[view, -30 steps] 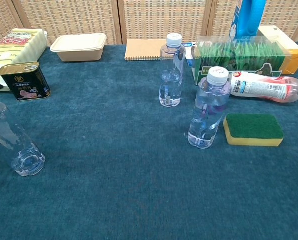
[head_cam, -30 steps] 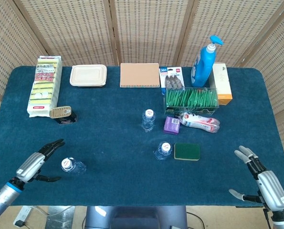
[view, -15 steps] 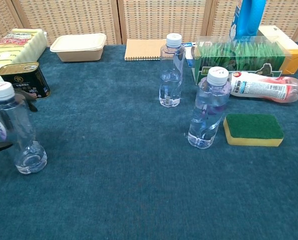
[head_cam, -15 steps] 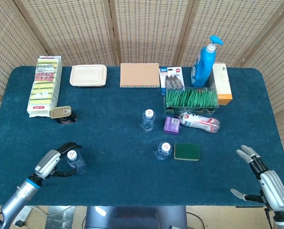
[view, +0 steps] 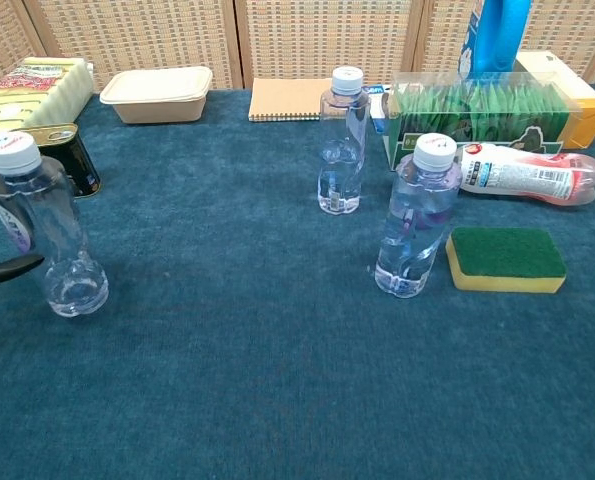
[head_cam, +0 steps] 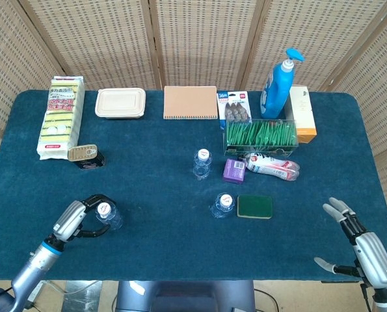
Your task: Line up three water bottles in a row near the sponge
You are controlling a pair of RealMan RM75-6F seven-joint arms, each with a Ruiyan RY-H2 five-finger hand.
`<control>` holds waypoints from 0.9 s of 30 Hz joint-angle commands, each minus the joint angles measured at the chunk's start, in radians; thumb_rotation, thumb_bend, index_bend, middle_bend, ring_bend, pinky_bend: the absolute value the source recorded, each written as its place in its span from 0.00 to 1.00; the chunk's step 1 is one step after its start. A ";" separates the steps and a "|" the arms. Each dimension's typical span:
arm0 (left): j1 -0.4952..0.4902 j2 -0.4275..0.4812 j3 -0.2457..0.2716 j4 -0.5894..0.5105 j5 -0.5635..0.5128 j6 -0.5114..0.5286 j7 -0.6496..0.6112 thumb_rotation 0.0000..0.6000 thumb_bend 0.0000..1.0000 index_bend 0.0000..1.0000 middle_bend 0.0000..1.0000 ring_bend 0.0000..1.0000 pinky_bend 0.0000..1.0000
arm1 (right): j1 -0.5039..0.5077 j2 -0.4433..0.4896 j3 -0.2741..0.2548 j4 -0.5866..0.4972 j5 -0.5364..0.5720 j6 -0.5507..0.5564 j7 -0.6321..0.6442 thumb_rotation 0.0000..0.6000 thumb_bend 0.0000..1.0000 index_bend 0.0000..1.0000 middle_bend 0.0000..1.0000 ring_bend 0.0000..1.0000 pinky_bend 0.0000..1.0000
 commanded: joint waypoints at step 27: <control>-0.304 -0.280 -0.161 -0.069 -0.105 -0.263 0.214 1.00 0.32 0.36 0.40 0.28 0.47 | -0.003 0.015 0.011 0.007 0.016 0.007 0.054 1.00 0.00 0.10 0.04 0.00 0.22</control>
